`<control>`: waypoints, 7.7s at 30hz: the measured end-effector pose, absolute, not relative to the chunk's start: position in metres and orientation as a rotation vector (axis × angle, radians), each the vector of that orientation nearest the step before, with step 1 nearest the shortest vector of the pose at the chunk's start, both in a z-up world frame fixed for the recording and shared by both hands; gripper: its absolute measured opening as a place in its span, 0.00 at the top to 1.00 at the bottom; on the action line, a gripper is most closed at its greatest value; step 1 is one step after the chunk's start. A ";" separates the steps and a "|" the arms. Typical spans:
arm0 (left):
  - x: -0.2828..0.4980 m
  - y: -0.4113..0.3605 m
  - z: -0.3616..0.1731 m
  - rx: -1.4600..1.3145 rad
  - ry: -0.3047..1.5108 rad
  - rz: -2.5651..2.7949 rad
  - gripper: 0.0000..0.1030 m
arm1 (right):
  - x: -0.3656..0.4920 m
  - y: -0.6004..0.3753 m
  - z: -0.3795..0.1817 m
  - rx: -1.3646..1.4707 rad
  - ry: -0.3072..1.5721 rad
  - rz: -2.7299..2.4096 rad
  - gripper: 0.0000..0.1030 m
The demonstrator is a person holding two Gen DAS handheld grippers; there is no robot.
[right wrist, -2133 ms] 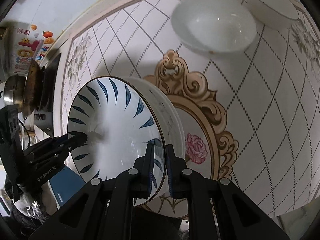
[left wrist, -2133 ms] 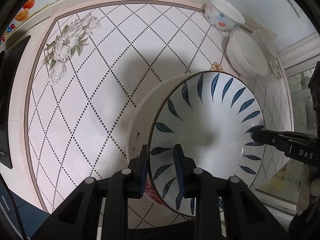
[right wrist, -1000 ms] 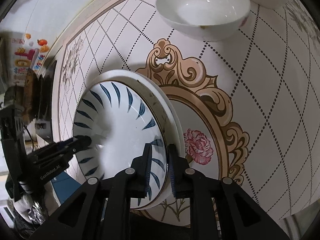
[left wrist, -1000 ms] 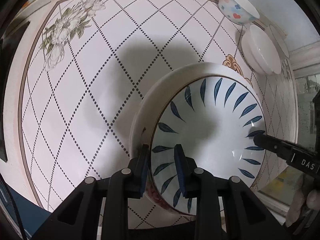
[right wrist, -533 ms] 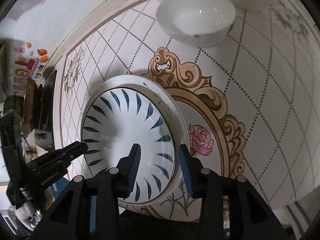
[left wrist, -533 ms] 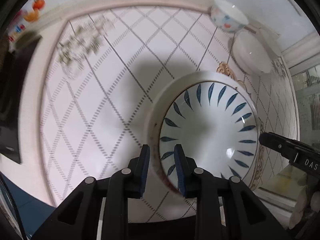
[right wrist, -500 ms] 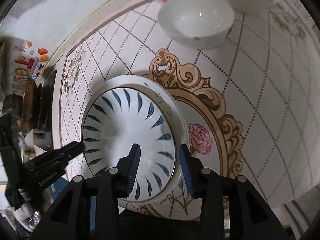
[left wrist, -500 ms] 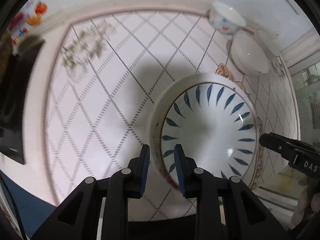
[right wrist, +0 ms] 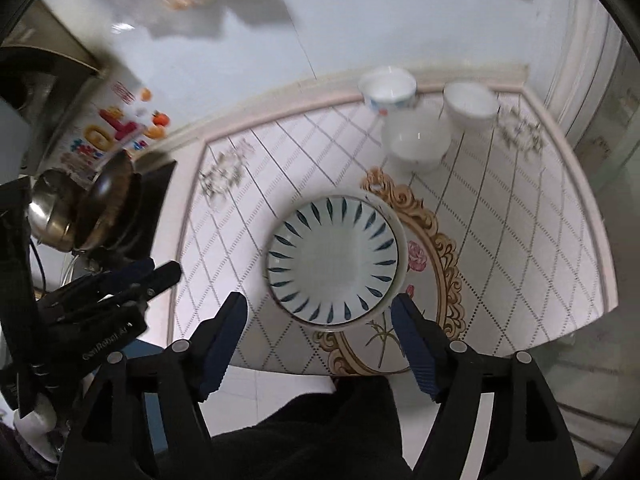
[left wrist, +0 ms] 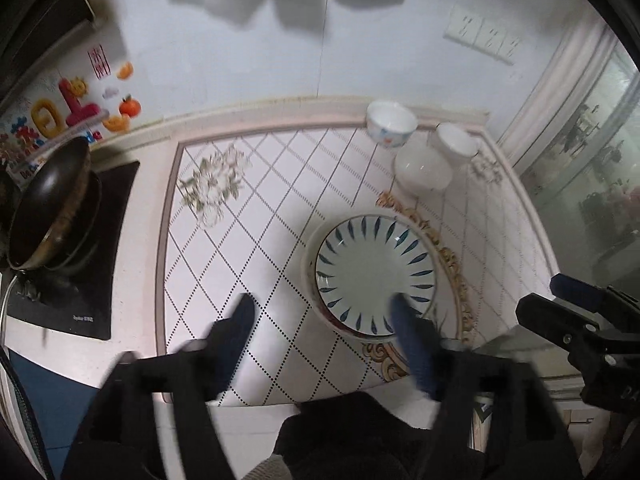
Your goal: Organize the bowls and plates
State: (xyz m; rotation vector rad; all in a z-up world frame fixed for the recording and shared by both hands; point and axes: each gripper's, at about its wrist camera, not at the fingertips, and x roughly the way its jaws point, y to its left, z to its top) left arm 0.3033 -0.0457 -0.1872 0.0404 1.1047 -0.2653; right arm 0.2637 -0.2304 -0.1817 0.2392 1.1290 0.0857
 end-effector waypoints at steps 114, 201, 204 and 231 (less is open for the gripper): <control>0.443 -0.324 -0.312 0.032 1.351 -0.385 0.77 | 0.374 -0.556 -0.362 0.724 1.389 0.142 0.77; 0.406 -0.329 -0.330 0.138 1.396 -0.488 0.87 | 0.349 -0.494 -0.350 0.554 1.412 0.140 0.84; 0.407 -0.330 -0.337 0.150 1.407 -0.485 0.87 | 0.350 -0.494 -0.355 0.557 1.424 0.137 0.84; 0.423 -0.317 -0.321 0.127 1.420 -0.475 0.86 | 0.372 -0.517 -0.349 0.590 1.503 0.110 0.80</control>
